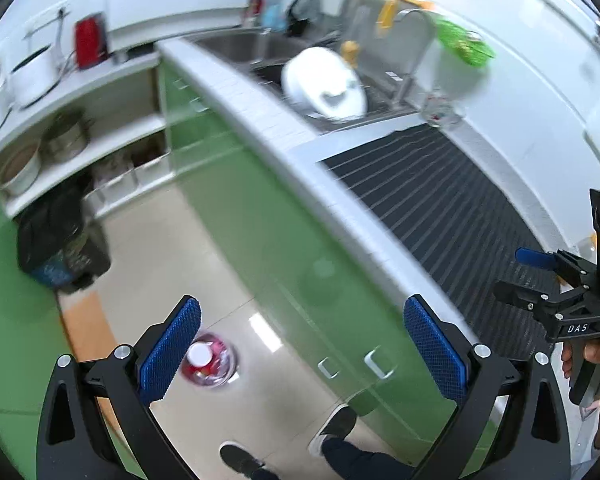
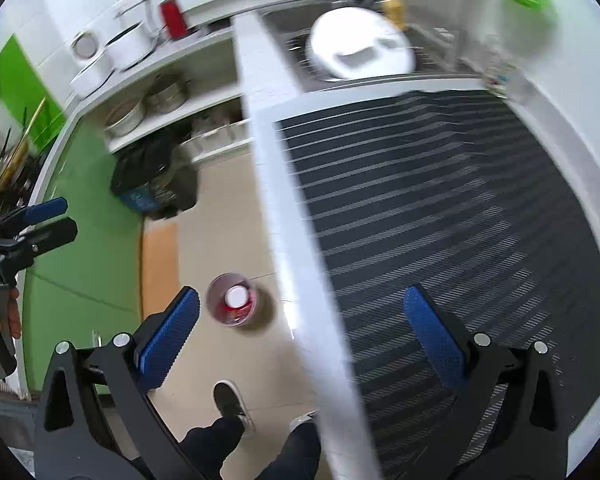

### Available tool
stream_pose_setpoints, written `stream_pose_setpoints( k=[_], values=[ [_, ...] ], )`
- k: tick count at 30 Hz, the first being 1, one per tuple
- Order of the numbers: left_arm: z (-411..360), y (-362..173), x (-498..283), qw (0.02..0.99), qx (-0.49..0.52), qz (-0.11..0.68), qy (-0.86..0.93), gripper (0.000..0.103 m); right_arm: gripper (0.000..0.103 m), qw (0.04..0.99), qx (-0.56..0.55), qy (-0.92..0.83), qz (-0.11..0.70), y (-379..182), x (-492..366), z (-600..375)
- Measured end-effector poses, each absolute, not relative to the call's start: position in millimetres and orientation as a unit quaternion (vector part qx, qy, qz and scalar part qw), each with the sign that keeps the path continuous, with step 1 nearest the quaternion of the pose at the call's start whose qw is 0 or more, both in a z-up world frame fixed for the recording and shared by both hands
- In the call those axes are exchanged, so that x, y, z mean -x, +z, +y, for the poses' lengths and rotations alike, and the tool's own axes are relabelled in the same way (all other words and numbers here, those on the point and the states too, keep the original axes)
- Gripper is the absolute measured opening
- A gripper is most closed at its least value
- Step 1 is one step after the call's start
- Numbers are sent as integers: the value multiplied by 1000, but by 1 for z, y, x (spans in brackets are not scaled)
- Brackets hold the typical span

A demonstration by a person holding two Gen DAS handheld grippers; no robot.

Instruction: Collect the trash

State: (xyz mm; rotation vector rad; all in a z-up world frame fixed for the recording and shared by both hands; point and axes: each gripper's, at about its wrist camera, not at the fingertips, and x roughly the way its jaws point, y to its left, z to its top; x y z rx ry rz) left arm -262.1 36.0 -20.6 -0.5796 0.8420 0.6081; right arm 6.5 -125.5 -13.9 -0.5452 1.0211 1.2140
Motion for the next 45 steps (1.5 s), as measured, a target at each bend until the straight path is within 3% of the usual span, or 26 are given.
stream_pose_setpoints(
  k=[20, 34, 45],
  values=[
    [-15, 13, 94, 874, 186, 418, 162, 97, 100, 751, 171, 466, 436, 18, -123, -223],
    [-10, 29, 59, 890, 137, 425, 92, 97, 100, 791, 111, 435, 415, 50, -115, -241],
    [2, 24, 52, 881, 181, 435, 46, 97, 100, 787, 126, 431, 423, 43, -116, -240]
  ],
)
